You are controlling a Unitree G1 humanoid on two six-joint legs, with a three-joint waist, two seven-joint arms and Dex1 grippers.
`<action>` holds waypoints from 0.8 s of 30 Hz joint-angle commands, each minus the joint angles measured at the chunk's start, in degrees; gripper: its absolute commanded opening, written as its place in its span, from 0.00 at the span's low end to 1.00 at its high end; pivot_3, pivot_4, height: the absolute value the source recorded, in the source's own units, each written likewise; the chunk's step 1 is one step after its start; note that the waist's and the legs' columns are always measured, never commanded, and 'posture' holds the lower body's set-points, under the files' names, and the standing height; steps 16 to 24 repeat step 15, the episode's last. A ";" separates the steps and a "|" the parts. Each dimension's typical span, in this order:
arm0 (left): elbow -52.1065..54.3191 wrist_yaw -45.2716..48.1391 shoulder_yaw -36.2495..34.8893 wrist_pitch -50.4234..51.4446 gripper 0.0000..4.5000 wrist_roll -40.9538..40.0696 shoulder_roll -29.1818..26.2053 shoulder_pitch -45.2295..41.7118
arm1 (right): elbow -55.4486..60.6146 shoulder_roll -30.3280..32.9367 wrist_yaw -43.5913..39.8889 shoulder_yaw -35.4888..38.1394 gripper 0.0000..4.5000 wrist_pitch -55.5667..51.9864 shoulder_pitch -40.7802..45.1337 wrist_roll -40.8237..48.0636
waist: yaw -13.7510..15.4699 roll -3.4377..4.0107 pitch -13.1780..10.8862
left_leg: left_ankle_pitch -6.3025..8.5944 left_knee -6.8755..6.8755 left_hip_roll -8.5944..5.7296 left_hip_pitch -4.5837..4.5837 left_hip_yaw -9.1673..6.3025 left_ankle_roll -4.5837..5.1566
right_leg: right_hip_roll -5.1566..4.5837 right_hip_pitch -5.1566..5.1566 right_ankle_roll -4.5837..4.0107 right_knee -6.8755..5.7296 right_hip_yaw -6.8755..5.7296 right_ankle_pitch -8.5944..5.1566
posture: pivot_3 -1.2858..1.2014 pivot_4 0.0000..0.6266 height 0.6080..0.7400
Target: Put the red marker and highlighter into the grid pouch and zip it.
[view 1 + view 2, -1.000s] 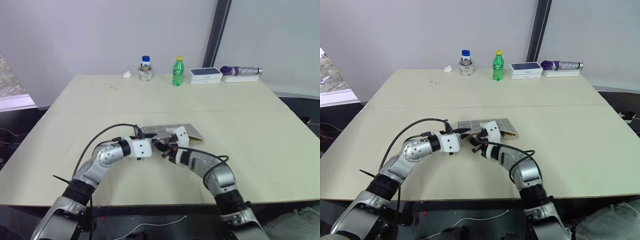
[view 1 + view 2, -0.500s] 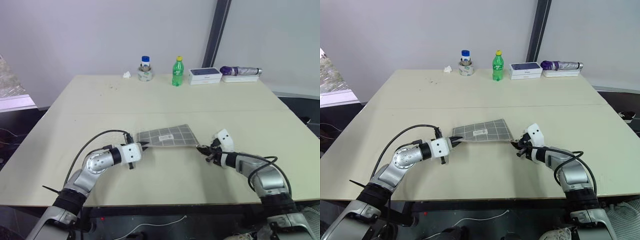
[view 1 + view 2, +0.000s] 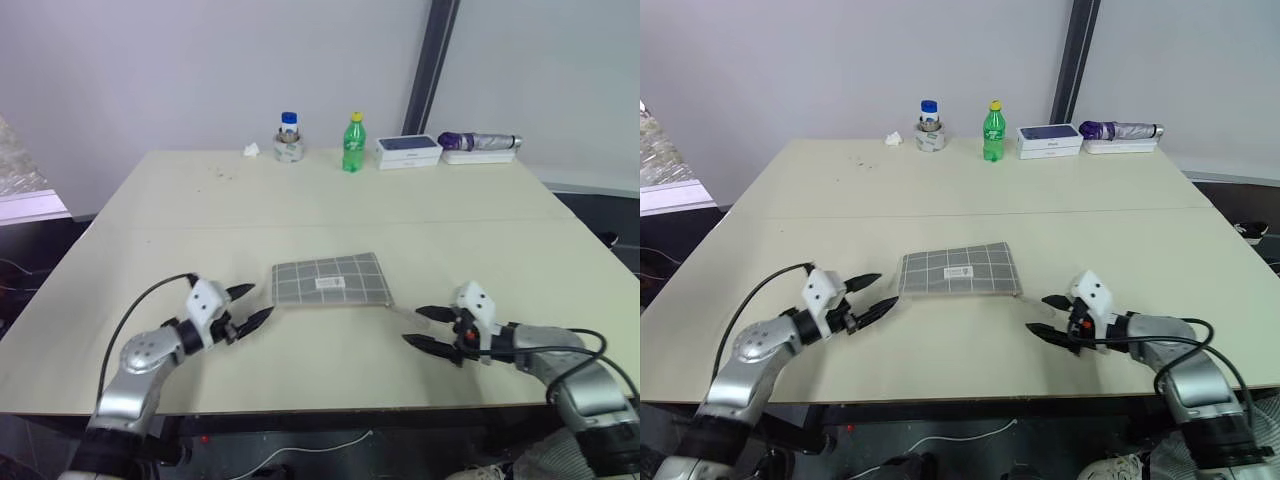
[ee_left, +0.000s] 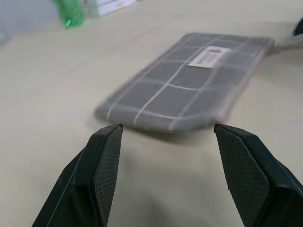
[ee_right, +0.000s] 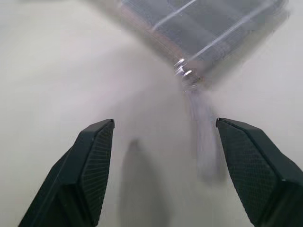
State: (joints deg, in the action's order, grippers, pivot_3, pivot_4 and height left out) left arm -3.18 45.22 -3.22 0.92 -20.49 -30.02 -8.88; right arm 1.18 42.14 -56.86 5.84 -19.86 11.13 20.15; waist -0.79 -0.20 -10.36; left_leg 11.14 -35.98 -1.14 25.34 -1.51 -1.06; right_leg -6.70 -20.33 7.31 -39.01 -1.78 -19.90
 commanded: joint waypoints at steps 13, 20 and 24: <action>8.14 -1.50 -19.97 6.57 0.72 -4.88 -9.18 12.87 | -4.43 7.33 -3.27 7.80 0.79 5.03 0.22 0.87 | 0.61 0.00 0.00 | 0.04 -0.01 -0.03 -0.01 0.04 0.04 | -0.08 0.03 -0.01 0.05 0.03 0.00 | 0.52 0.24 1.00; 7.79 -2.19 -22.08 7.74 0.72 -7.07 -8.55 12.29 | -5.43 7.24 -3.35 7.60 0.79 5.75 0.33 0.64 | 0.63 0.00 0.00 | 0.04 -0.01 -0.01 0.00 0.04 0.04 | -0.07 0.04 -0.02 0.05 0.02 -0.01 | 0.52 0.24 1.00; 7.79 -2.19 -22.08 7.74 0.72 -7.07 -8.55 12.29 | -5.43 7.24 -3.35 7.60 0.79 5.75 0.33 0.64 | 0.63 0.00 0.00 | 0.04 -0.01 -0.01 0.00 0.04 0.04 | -0.07 0.04 -0.02 0.05 0.02 -0.01 | 0.52 0.24 1.00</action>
